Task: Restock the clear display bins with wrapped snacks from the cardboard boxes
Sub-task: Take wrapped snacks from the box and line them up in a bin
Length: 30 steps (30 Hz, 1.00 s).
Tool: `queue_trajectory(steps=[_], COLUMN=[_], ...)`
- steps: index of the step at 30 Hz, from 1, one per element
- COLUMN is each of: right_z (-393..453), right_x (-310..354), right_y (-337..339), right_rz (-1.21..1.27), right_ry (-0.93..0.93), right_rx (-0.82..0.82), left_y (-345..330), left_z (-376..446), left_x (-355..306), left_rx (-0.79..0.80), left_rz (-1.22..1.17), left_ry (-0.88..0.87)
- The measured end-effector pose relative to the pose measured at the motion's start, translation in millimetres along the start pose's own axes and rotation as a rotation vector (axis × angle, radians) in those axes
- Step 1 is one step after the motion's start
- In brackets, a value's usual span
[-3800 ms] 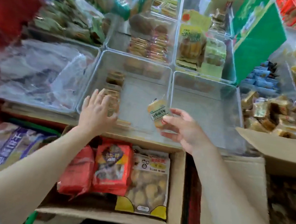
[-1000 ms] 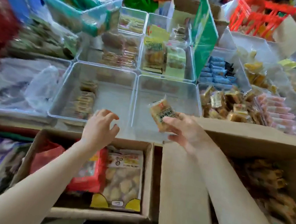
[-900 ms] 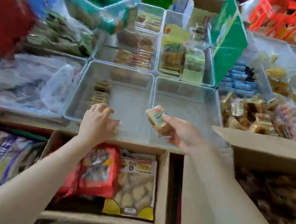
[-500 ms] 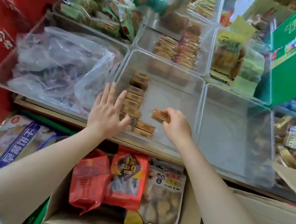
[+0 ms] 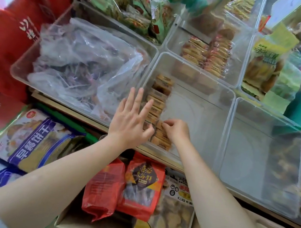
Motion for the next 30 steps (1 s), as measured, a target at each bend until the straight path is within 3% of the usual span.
queue_trajectory(steps=[6,10,13,16,22,24,27,30], right_z=[-10,-48,-96,-156,-240,-257,-259,-241], right_x=[6,2,-19,-66,-210,-262,-338,-406], right_y=[11,55,109,171,284,309,318,299], right_rz=[-0.095,0.02,0.162,0.297,0.367,0.387,0.297,0.118], right_ry=[0.021,0.182,0.271,0.285,0.235,0.155,0.026,-0.126], right_rx=[-0.014,-0.007,-0.047,-0.201,-0.775,-0.883,-0.809,-0.497], left_y=[1,5,22,40,57,64,70,59], left_z=[0,0,-15,-50,-126,-146,-166,-181], left_x=[0,4,-24,-105,-322,-381,-443,-470], left_rx=[0.059,0.1,-0.005,-0.073,0.085,0.091,0.11,0.081], left_rz=[0.01,0.03,-0.074,-0.33,-0.623,-0.687,-0.663,-0.528], left_ry=[-0.004,0.025,0.037,-0.064,-0.335,-0.413,-0.425,-0.423])
Point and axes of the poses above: each hand's wrist, its own z-axis towards the middle knuckle, its own y-axis out of the back of the hand, x = y × z, the point moved 4 cm from there along z, towards the middle knuckle, and after that the axes turned 14 degrees about -x, right-handed, at the moved point
